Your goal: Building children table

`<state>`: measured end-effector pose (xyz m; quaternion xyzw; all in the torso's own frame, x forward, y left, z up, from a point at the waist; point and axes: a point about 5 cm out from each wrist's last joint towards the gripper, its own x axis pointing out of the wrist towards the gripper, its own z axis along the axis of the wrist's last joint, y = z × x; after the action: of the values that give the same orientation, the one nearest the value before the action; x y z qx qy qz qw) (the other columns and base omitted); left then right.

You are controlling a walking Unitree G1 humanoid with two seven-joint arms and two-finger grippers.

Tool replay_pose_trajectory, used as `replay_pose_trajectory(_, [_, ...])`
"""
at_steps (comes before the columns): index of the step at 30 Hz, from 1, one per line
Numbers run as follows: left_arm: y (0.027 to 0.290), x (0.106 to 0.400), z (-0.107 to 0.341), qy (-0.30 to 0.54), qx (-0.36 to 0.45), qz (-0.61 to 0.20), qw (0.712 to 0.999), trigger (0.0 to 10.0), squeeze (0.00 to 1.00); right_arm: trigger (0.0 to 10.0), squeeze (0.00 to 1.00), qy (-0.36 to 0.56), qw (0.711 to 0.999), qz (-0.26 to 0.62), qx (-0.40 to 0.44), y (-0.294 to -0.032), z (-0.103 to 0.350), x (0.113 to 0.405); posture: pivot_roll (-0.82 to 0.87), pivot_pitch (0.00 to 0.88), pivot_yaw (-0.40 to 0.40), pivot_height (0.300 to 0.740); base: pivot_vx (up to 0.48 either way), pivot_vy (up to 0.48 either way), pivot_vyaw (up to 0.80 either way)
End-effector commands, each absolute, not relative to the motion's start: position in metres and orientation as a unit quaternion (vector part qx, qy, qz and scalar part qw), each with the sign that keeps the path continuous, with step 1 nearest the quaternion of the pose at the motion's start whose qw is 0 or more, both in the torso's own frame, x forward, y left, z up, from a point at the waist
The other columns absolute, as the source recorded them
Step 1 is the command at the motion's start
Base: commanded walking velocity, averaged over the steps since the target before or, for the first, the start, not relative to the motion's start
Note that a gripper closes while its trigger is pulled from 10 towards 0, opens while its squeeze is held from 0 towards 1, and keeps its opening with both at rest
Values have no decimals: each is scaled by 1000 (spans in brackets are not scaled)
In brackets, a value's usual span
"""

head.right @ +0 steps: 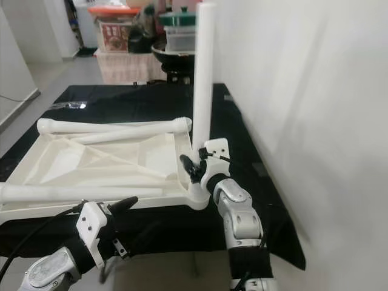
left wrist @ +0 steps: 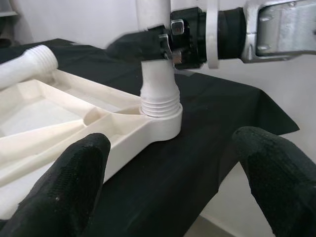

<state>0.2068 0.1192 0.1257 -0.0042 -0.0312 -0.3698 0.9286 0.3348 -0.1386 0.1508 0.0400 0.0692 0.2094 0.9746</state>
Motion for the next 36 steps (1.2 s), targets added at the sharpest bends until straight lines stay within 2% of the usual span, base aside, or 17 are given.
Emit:
replay_pose_trajectory(1, [118,208,122,-25,-15,-377,926,10000,0,10000,875,36,968,244,44,-136,169,342,-18,11,26,740,0,0,0])
replay_pose_trajectory(2, [117,209,122,-25,-24,-377,925,10000,0,10000,0,28,957,285,38,-139,176,344,-22,2,20,740,0,0,0])
replay_pose_trajectory(6, [114,212,120,-26,-34,-381,924,10000,0,10000,0,19,939,341,22,-145,184,348,-21,0,15,740,0,0,0])
replay_pose_trajectory(7, [111,215,118,-25,-39,-390,920,10000,0,10000,0,15,917,398,-1,-150,188,353,-14,0,2,740,0,0,0])
replay_pose_trajectory(9, [111,215,118,-25,-39,-390,920,10000,0,10000,0,15,917,398,-1,-150,188,353,-14,0,2,740,0,0,0])
replay_pose_trajectory(16, [104,222,112,-20,-48,-410,911,10000,0,10000,0,33,858,509,-63,-150,190,360,-3,0,-15,740,0,0,0])
replay_pose_trajectory(18, [103,222,112,-20,-50,-411,910,10000,0,10000,0,37,855,515,-61,-151,191,362,-2,0,-15,740,0,0,0])
replay_pose_trajectory(19, [103,224,111,-20,-52,-411,910,10000,0,4392,0,37,849,525,-57,-150,191,363,-1,0,-14,740,0,0,0])
replay_pose_trajectory(20, [103,224,111,-20,-52,-411,910,10000,0,4392,0,37,849,525,-57,-150,191,363,-1,0,-14,740,0,0,0])
replay_pose_trajectory(21, [103,225,110,-20,-53,-410,910,10000,0,0,0,40,841,538,-48,-151,191,362,-6,0,-9,740,0,0,0])
replay_pose_trajectory(24, [103,227,109,-21,-55,-408,911,10000,0,0,0,40,828,557,-44,-154,190,361,-11,0,-8,740,0,0,0])
replay_pose_trajectory(30, [103,228,108,-21,-56,-408,911,10000,0,0,0,41,826,560,-43,-156,189,361,-17,0,-10,740,0,0,0])
replay_pose_trajectory(31, [103,230,108,-23,-54,-410,910,10000,0,0,0,44,837,543,-41,-164,180,358,-33,0,-21,740,0,0,0])
replay_pose_trajectory(33, [103,230,108,-23,-54,-410,910,10000,0,0,0,44,837,543,-41,-164,180,358,-33,0,-21,740,0,0,0])
replay_pose_trajectory(35, [102,232,108,-26,-51,-411,910,10000,0,0,0,64,882,465,-40,-163,154,345,-35,0,-34,740,0,0,0])
replay_pose_trajectory(36, [102,232,108,-26,-51,-411,910,10000,0,0,0,64,882,465,-40,-163,154,345,-35,0,-34,740,0,0,0])
